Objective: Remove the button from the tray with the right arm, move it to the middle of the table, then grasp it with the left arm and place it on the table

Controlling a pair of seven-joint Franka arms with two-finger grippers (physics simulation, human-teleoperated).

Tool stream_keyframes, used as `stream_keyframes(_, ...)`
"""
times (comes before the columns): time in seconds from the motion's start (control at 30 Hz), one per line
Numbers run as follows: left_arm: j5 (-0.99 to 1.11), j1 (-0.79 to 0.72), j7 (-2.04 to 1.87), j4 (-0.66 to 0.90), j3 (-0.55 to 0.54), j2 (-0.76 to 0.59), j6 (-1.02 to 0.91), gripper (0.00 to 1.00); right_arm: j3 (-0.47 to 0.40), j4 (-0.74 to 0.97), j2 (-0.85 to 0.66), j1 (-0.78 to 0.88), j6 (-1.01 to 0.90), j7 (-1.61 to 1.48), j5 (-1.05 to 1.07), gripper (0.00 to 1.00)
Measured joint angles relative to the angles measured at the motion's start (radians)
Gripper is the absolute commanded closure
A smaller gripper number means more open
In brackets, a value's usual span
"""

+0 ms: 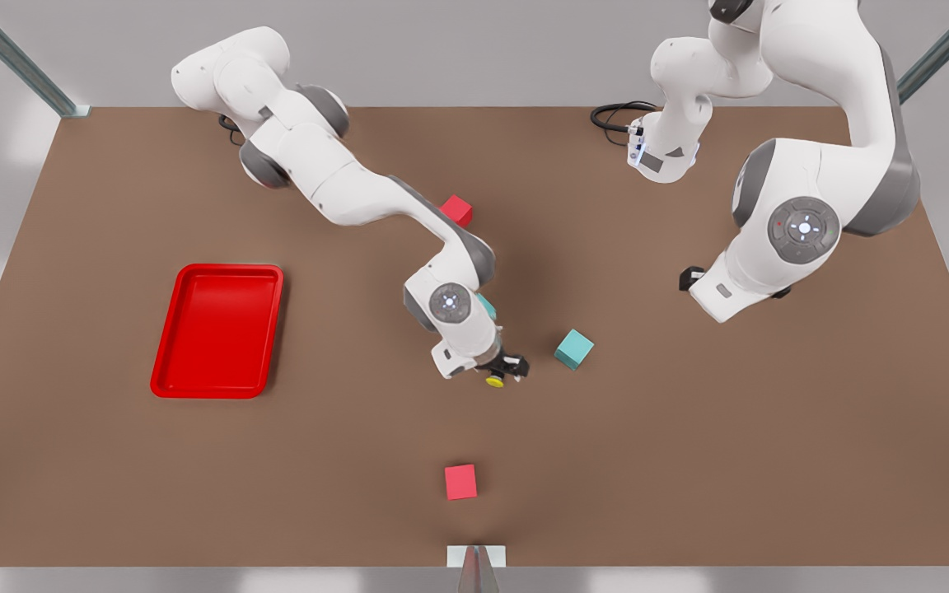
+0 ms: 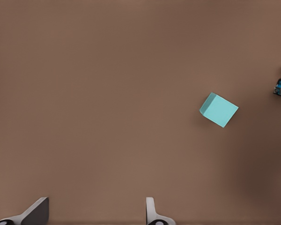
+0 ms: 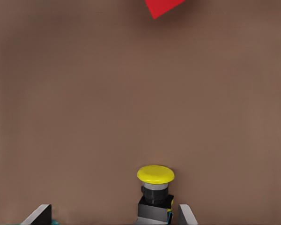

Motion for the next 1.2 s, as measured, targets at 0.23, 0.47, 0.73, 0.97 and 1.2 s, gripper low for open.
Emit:
stream_keyframes(0.23, -0.129, -0.168, -0.095, 0.066, 0.001, 0.175, 0.024, 0.00, 0.001, -0.318, -0.517, -0.471, -0.229, -0.164, -0.023, 0.00)
stream_keyframes(0.47, -0.230, -0.393, -0.345, 0.002, 0.001, 0.495, 0.466, 0.00, 0.008, -0.615, -0.826, -0.613, -0.405, -0.388, -0.025, 0.00)
stream_keyframes(0.73, -0.095, -0.399, -0.433, -0.133, 0.000, 0.513, 0.892, 0.00, 0.005, -0.513, -0.803, -0.635, -0.496, -0.554, -0.024, 0.00)
stream_keyframes(0.97, -0.068, -0.400, -0.363, -0.124, -0.009, 0.571, 0.966, 0.00, 0.010, -0.482, -0.799, -0.570, -0.566, -0.647, -0.028, 0.00)
stream_keyframes(1.2, -0.070, -0.401, -0.317, -0.040, -0.010, 0.635, 0.984, 0.00, 0.027, -0.462, -0.764, -0.573, -0.588, -0.712, -0.005, 0.00)
